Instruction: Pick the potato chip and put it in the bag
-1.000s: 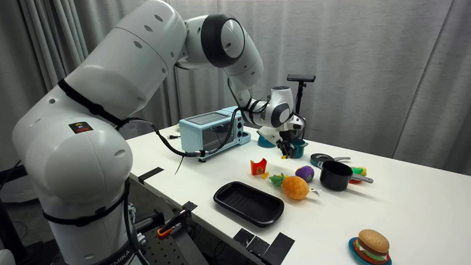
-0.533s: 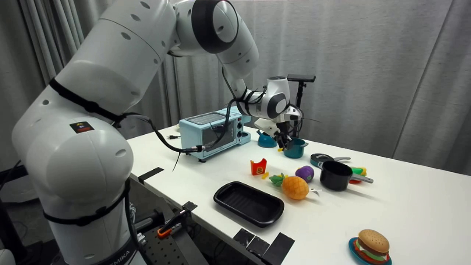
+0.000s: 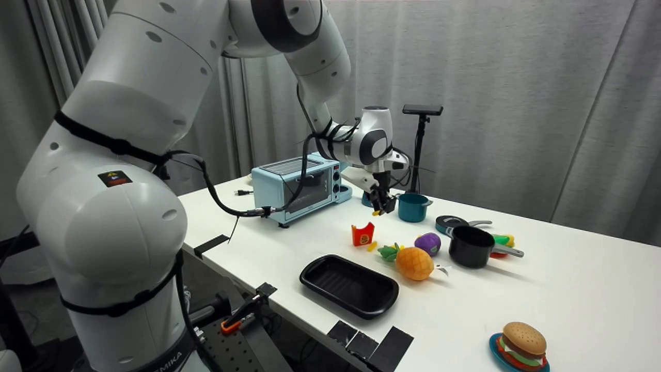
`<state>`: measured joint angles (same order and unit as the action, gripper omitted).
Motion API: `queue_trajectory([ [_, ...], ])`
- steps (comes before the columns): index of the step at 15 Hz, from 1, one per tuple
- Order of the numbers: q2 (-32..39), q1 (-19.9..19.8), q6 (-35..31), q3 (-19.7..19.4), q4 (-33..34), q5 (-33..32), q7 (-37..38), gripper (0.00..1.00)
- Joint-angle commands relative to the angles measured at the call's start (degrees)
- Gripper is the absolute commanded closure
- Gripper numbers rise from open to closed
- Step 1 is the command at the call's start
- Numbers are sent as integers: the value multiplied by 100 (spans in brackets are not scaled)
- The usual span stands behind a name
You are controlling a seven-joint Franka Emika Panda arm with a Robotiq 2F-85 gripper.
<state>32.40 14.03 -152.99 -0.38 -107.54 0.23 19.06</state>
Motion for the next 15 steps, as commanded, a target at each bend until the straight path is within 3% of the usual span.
queue_trajectory([
  [1, -457, -76, -159, 189, -725, 5, -313, 95],
  [15, -543, -598, -2308, 778, -1808, 100, -1513, 95],
])
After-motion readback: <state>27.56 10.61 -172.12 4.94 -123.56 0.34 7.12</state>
